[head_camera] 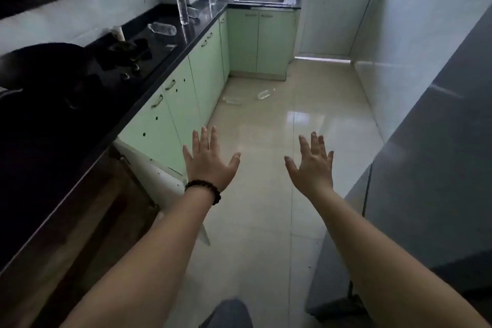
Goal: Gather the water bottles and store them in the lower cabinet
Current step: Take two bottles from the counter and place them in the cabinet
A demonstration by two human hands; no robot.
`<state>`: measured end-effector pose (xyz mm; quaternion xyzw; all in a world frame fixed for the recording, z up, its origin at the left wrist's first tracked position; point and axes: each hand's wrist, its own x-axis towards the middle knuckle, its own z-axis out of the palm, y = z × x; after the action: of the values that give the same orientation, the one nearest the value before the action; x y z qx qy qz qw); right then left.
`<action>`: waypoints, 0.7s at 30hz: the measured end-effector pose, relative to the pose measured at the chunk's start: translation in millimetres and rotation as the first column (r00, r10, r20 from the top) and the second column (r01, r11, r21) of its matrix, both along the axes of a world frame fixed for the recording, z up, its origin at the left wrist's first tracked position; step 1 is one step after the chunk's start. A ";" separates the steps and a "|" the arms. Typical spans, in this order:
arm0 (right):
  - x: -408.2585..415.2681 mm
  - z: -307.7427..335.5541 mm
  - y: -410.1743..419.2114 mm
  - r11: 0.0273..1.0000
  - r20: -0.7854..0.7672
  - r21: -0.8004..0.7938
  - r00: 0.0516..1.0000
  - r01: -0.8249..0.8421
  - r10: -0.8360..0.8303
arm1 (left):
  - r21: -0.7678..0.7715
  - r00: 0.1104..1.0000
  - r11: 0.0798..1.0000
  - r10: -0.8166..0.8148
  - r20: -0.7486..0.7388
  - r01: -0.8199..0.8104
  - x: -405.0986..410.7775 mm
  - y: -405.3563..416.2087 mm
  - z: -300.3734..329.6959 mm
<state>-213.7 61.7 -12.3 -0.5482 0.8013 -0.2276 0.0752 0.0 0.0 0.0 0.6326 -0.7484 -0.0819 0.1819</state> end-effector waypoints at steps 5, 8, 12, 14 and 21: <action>-16.7 -17.6 -34.5 0.998 -0.002 0.069 1.000 -0.012 0.012 | 0.061 0.999 0.997 0.050 0.014 -0.051 -13.9 -29.9 -18.7; -28.7 -25.8 -75.6 0.997 -0.009 0.079 1.000 -0.020 0.020 | 0.068 0.997 0.995 0.071 0.029 -0.073 -23.4 -68.4 -28.1; -43.8 -37.7 -153.1 0.995 -0.006 0.094 0.999 -0.038 0.039 | 0.079 0.995 0.992 0.100 0.021 -0.102 -36.8 -142.2 -39.7; -51.6 -39.8 -201.7 0.993 -0.011 0.107 0.999 -0.052 0.053 | 0.092 0.993 0.988 0.121 0.018 -0.122 -42.6 -187.4 -42.7; -73.4 -24.1 -370.2 0.991 0.017 0.116 0.998 -0.066 0.064 | 0.129 0.983 0.975 0.181 0.016 -0.181 -60.2 -341.2 -26.5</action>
<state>-287.1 -308.5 -36.4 -0.5671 0.7944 -0.1814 0.1199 -60.2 -341.2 -26.5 0.7088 -0.6811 -0.1124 0.1455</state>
